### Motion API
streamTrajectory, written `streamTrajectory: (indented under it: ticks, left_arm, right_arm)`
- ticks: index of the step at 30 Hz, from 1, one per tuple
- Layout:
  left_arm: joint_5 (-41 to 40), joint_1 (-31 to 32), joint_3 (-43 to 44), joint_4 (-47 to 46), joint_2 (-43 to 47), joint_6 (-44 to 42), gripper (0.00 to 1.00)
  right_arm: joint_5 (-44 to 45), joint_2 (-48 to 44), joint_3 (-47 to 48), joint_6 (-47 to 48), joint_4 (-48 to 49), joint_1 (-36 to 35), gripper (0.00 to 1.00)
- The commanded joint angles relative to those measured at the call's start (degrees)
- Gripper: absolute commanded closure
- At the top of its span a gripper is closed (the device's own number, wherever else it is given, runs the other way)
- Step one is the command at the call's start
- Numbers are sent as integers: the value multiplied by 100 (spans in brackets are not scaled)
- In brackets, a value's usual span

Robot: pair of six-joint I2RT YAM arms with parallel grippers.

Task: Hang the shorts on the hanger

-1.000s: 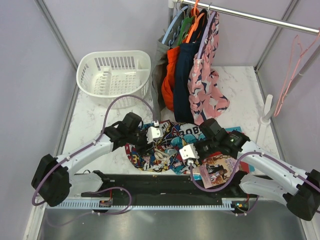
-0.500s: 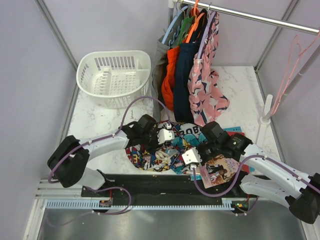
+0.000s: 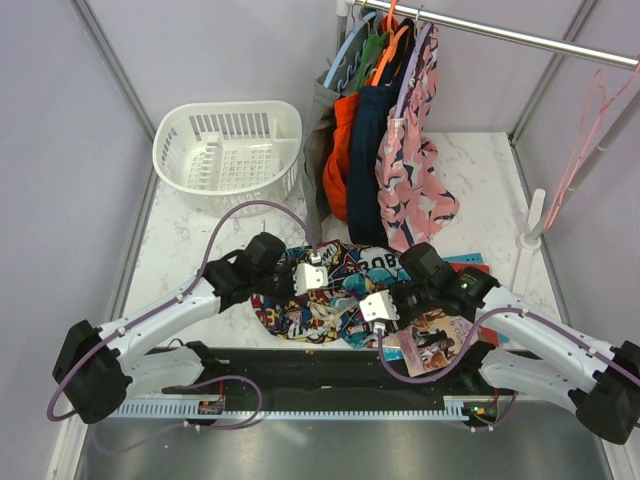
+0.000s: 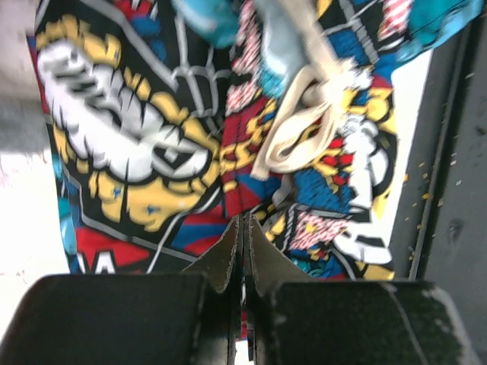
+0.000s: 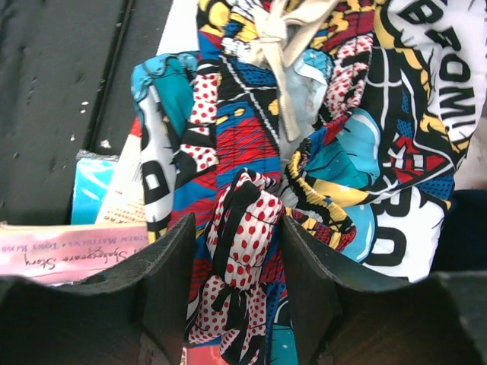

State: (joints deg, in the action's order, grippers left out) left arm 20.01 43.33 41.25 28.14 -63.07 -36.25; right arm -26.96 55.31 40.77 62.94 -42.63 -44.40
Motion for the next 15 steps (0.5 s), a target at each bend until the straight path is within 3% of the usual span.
streamTrajectory:
  ticks: [1, 3, 5, 8, 11, 15]
  left_arm:
    - [-85, -351, -56, 88, -65, 162, 98]
    - [168, -387, 101, 7, -214, 110, 94]
    - [424, -361, 391, -80, -583, 92, 77]
    - [828, -299, 698, -317, -1109, -13, 64]
    - [987, -159, 866, -633, -1601, -128, 55]
    - [882, -18, 1112, -1038, -2234, -198, 53]
  right_arm:
    - [24, 86, 370, -396, 308, -7, 46]
    - [-64, -20, 352, -352, 212, -7, 46]
    - [-73, -169, 326, -335, 141, -7, 46]
    - [-46, -336, 343, -326, -87, -7, 45]
    - [-2, -547, 352, -326, -298, -16, 43]
    - [51, -776, 335, -308, -447, -16, 41]
